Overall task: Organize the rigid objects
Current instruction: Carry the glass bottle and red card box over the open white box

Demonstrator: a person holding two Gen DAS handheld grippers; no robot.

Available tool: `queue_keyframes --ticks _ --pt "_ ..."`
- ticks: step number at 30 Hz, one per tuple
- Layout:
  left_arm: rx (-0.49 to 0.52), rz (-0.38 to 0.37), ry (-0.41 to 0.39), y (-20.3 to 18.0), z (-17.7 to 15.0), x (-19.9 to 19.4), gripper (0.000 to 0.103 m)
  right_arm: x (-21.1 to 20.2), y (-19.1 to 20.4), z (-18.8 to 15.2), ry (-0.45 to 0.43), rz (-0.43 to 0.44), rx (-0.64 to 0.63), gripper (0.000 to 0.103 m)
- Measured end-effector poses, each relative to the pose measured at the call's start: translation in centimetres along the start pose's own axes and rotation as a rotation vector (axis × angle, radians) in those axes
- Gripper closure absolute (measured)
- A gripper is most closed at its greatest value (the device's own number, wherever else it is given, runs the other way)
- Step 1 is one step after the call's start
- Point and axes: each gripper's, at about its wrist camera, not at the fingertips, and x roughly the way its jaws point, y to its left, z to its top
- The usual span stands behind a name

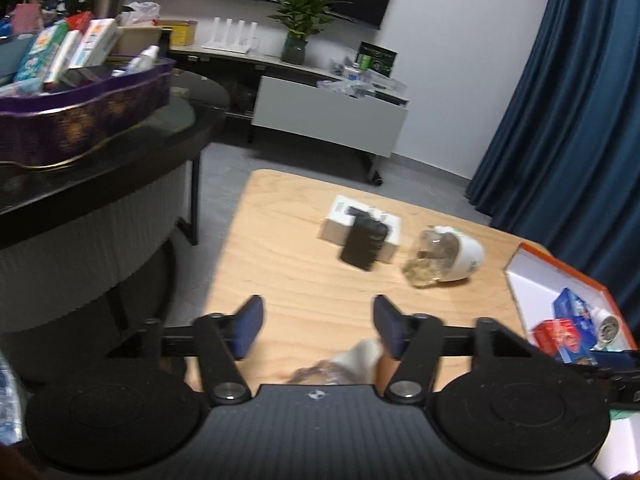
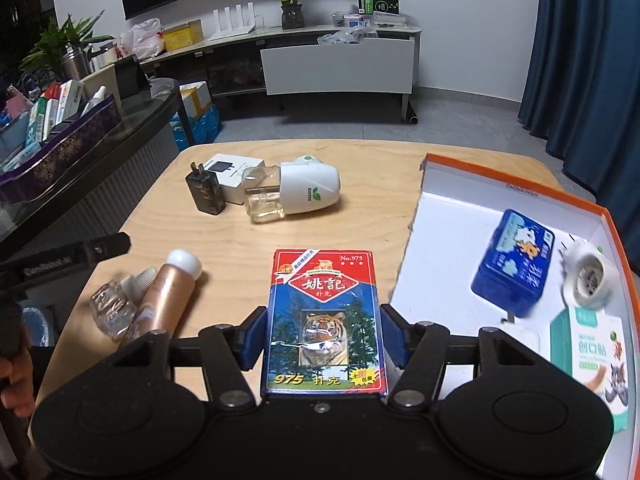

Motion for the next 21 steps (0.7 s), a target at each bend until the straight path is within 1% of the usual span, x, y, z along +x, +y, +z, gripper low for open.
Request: queue_keyframes --ticks 2,4,8,10,11,12,13,14,15,16,17,18,19,21 --pt "0.015 0.015 0.003 0.2 -0.4 -0.4 0.037 -0.2 -0.1 -0.1 -0.003 0.011 0.012 0.032" --pt "0.035 0.01 0.016 0.0 -1.1 -0.7 0.035 -0.2 0.0 -0.2 -0.001 0.022 0.016 0.032" --pt "0.194 -0.015 0.032 -1.5 -2.5 -0.7 0.034 -0.3 0.4 -0.2 0.002 0.033 0.013 0.032" --pt "0.254 -0.017 0.039 -1.9 -3.0 -0.4 0.034 -0.5 0.3 -0.2 -0.003 0.039 0.017 0.032" --pt "0.266 -0.008 0.029 -1.9 -3.2 -0.3 0.034 -0.6 0.3 -0.2 -0.004 0.038 0.019 0.032" --pt "0.272 -0.011 0.037 -1.7 -3.2 -0.1 0.037 -0.6 0.3 -0.1 -0.005 0.037 0.02 0.032" --pt "0.269 -0.019 0.047 -1.4 -3.2 0.3 0.037 -0.6 0.3 -0.1 -0.007 0.037 0.02 0.032" --pt "0.266 -0.025 0.064 -1.1 -3.3 0.8 0.037 -0.7 0.3 -0.1 -0.008 0.036 0.021 0.032" --pt "0.287 -0.02 0.047 -1.0 -3.7 0.8 0.035 -0.8 0.3 -0.1 -0.009 0.036 0.02 0.032" --pt "0.311 -0.014 0.042 -1.0 -3.9 0.8 0.04 -0.9 0.3 -0.1 -0.011 0.035 0.019 0.032" --pt "0.324 -0.009 0.039 -1.2 -4.0 0.8 0.04 -0.9 0.2 -0.1 -0.014 0.034 0.02 0.032" --pt "0.329 -0.022 0.037 -1.4 -4.0 0.8 0.048 -1.0 0.2 -0.1 -0.015 0.034 0.023 0.032" --pt "0.333 -0.033 0.032 -1.5 -4.0 0.7 0.051 -1.0 0.1 -0.1 -0.015 0.034 0.029 0.032" --pt "0.337 -0.036 0.032 -1.8 -4.0 0.9 0.051 -1.0 -0.1 -0.1 -0.016 0.036 0.036 0.032"
